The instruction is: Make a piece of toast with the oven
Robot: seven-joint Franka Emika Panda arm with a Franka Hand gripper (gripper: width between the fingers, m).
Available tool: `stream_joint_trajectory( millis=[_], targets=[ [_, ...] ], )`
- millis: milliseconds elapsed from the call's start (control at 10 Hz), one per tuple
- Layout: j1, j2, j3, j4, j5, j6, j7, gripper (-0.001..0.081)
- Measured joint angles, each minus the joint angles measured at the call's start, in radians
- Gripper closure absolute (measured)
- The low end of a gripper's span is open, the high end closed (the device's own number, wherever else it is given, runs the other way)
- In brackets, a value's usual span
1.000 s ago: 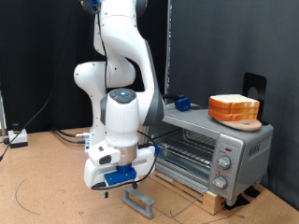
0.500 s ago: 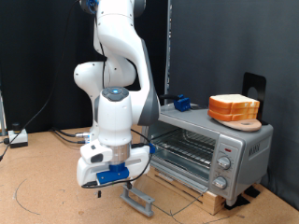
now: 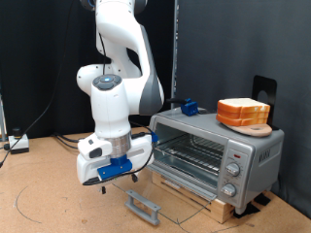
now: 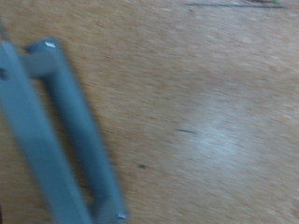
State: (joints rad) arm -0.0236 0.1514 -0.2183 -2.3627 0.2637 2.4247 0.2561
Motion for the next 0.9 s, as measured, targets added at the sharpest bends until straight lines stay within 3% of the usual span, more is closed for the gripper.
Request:
stream_joint_trajectory(
  millis=[200, 300, 700, 900],
  targets=[
    [-0.009, -0.053, 0.008, 0.011, 0.193, -0.127, -0.186, -0.0001],
    [-0.013, -0.085, 0.007, 0.014, 0.229, -0.192, -0.239, -0.0001],
    [-0.014, -0.211, 0.006, 0.022, 0.195, -0.448, -0.253, -0.0001],
    [-0.014, -0.276, 0.008, 0.01, 0.167, -0.509, -0.245, -0.0001]
  ],
)
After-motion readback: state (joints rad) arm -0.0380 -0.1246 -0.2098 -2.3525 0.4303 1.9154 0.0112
